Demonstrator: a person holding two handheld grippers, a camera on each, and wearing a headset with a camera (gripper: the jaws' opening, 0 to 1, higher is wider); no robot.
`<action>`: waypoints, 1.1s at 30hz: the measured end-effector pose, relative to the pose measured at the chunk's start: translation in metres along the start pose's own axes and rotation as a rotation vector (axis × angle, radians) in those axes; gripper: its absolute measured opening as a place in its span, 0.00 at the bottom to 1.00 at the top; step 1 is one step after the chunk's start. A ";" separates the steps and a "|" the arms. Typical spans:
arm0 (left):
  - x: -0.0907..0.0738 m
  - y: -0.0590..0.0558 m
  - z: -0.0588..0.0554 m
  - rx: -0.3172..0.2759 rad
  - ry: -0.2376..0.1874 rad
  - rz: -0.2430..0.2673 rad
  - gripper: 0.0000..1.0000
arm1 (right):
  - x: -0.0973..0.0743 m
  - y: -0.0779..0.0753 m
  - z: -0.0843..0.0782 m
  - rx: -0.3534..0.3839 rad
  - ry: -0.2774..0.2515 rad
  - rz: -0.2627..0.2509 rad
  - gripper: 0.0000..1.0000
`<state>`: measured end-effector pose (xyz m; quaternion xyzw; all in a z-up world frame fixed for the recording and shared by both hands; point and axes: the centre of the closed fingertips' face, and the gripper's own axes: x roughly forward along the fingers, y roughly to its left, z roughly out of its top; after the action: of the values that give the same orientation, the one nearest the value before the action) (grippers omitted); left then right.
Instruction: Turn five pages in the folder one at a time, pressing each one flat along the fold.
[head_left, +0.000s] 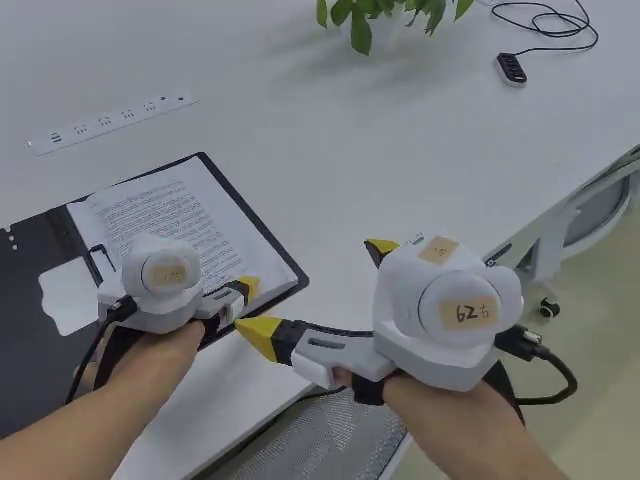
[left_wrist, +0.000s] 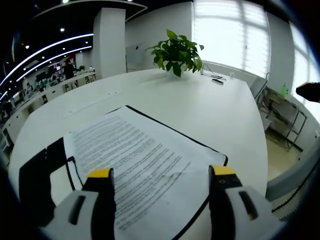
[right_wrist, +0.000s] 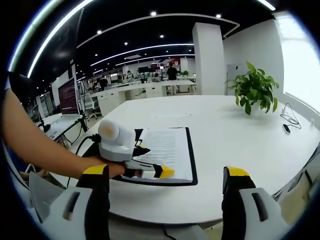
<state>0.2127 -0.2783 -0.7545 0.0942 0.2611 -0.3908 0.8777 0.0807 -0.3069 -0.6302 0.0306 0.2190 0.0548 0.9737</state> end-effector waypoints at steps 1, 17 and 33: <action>0.002 -0.001 0.000 -0.001 -0.001 -0.001 0.75 | 0.000 0.000 0.000 0.000 0.000 -0.002 0.93; 0.021 0.005 -0.017 0.018 -0.006 0.047 0.66 | 0.005 0.004 -0.008 0.003 0.029 0.009 0.93; 0.019 0.004 -0.016 0.005 -0.144 0.012 0.52 | 0.013 0.001 -0.010 0.038 0.057 0.012 0.92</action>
<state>0.2201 -0.2814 -0.7786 0.0696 0.1958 -0.3917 0.8963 0.0880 -0.3039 -0.6443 0.0486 0.2477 0.0573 0.9659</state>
